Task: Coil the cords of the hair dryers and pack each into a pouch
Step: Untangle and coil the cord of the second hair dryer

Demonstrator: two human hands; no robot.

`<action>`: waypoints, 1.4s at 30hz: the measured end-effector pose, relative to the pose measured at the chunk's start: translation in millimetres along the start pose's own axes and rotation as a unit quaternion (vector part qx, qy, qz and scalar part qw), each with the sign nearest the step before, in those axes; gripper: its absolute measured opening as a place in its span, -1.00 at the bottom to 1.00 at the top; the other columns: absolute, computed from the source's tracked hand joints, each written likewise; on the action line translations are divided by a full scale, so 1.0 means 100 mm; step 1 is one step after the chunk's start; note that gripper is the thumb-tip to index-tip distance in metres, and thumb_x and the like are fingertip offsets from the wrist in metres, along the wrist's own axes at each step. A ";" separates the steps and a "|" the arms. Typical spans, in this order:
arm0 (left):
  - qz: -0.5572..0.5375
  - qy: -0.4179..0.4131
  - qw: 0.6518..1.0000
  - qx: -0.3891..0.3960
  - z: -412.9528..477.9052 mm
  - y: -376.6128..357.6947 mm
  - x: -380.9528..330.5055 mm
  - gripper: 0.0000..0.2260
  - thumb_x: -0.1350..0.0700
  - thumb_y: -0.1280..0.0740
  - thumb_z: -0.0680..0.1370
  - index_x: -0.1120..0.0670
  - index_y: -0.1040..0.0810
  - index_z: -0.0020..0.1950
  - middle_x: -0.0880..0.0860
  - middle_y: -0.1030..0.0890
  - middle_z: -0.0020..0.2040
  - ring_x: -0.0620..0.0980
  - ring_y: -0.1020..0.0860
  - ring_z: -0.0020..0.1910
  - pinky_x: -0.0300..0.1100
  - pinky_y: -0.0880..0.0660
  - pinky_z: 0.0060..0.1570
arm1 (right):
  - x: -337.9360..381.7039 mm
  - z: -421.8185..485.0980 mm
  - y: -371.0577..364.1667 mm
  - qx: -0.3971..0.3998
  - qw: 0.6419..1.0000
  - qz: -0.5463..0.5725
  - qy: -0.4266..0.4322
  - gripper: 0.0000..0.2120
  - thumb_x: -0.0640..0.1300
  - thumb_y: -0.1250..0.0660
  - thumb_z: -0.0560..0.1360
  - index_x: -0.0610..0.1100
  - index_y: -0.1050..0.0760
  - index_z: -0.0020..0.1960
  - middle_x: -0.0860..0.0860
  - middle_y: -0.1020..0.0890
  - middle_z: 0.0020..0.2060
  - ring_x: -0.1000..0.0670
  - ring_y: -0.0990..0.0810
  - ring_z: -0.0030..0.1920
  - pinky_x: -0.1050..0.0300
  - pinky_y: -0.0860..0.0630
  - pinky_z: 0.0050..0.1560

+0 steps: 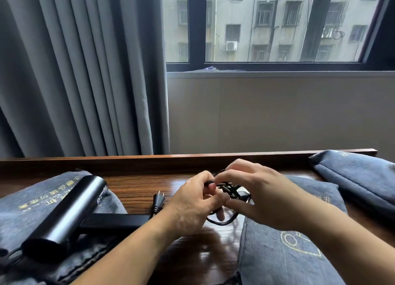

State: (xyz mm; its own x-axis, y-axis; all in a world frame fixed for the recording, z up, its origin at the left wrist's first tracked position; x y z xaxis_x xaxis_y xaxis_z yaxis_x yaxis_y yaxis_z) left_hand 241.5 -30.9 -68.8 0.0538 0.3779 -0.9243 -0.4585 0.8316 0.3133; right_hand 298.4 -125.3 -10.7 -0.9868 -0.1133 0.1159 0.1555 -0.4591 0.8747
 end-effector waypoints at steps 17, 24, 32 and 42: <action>0.198 -0.030 0.979 -0.043 0.06 0.12 -0.02 -0.81 0.07 -0.40 0.60 0.03 -0.42 -0.12 -0.06 -0.66 -0.31 -0.12 -0.54 -0.32 -0.08 -0.50 -0.16 | -0.36 -0.15 -0.03 0.092 0.988 -0.027 -0.118 -0.68 0.15 -0.29 0.39 0.14 -0.54 0.12 0.26 -0.59 0.08 0.22 -0.52 0.13 0.14 -0.22 0.50; 0.126 -0.017 0.990 -0.056 0.01 0.18 -0.03 -0.76 0.09 -0.41 0.61 0.20 -0.42 -0.09 0.06 -0.70 -0.27 -0.11 -0.55 -0.35 -0.24 -0.50 -0.28 | -0.18 0.00 -0.06 0.017 0.997 -0.048 -0.051 -0.76 0.12 -0.32 0.52 -0.04 -0.52 -0.16 0.03 -0.57 -0.36 0.00 -0.45 -0.32 0.00 -0.45 -0.25; 0.190 0.001 0.977 -0.099 0.04 0.29 0.04 -0.83 0.12 -0.38 0.59 0.08 -0.42 -0.13 -0.05 -0.67 -0.26 -0.18 -0.57 -0.31 -0.16 -0.52 -0.15 | -1.28 -0.40 0.26 0.032 0.962 -0.117 -0.244 -0.82 0.12 -0.41 0.53 0.03 -0.67 -0.11 0.09 -0.69 -0.24 -0.02 -0.63 -0.14 0.13 -0.42 -0.13; 0.168 -0.044 0.980 -0.100 -0.01 0.24 -0.08 -0.83 0.03 -0.39 0.59 -0.03 -0.43 -0.14 0.01 -0.65 -0.24 0.03 -0.60 -0.23 0.09 -0.55 -0.12 | 0.04 0.01 -0.09 -0.043 0.998 -0.052 -0.002 -0.80 0.11 -0.40 0.47 0.13 -0.61 0.08 0.19 -0.63 -0.10 0.09 -0.58 -0.12 0.10 -0.59 -0.11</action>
State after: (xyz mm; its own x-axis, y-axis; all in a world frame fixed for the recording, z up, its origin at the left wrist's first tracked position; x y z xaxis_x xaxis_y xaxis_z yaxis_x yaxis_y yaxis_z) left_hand 228.9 -14.0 -54.4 -0.0587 0.6573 -0.7513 -0.6281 0.5607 0.5396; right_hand 293.0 -120.6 -17.2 -0.9979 -0.0576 0.0290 0.0557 -0.5428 0.8380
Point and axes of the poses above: each hand's wrist, its own z-axis towards the middle knuckle, its own y-axis out of the back of the hand, x = y × z, the point moved 10 cm from there along z, towards the middle knuckle
